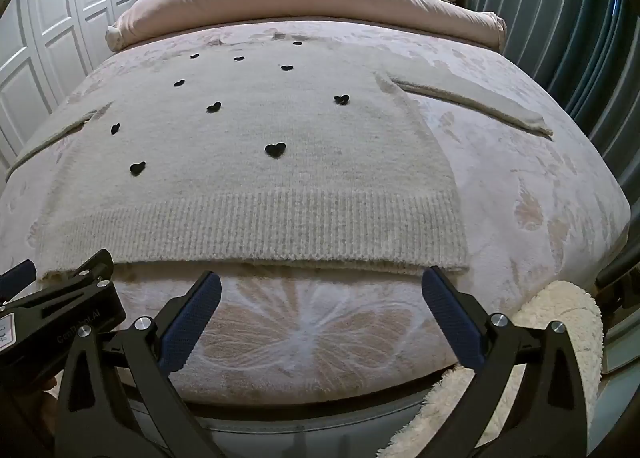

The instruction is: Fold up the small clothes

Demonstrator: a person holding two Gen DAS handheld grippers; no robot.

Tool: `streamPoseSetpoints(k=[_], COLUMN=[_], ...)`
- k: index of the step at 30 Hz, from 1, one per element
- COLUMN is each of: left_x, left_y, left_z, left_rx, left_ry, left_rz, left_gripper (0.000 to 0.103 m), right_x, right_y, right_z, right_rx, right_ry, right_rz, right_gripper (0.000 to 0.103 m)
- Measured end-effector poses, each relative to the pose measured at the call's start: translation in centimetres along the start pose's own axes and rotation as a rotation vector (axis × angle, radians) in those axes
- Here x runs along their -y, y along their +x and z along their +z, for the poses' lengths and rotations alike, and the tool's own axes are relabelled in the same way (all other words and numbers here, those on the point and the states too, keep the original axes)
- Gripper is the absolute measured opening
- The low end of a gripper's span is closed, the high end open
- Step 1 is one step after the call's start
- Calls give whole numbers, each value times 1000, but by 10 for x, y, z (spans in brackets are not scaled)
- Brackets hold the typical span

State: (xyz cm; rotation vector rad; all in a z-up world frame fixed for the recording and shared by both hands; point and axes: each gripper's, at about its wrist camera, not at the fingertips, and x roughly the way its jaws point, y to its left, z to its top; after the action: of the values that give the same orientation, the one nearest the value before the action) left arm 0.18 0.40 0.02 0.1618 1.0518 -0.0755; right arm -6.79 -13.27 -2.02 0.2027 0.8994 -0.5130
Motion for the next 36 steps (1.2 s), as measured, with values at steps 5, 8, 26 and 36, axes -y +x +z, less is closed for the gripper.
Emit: streamPoseSetpoints(k=[5, 8, 26, 36], left_x=[-1, -1, -3, -2], left_y=[1, 1, 1, 1], left_z=[0, -1, -5, -5], left_rx=[-1, 0, -1, -3], left_ry=[1, 3, 3, 1], left_rz=[2, 3, 13, 16], left_gripper=[98, 98, 97, 97], right_x=[2, 1, 1, 1], right_y=[0, 0, 1, 1], right_z=[0, -1, -2, -2], right_rx=[-3, -5, -8, -9], right_ry=[1, 1, 1, 2], right_rz=[1, 0, -1, 0], right_gripper=[98, 98, 98, 98])
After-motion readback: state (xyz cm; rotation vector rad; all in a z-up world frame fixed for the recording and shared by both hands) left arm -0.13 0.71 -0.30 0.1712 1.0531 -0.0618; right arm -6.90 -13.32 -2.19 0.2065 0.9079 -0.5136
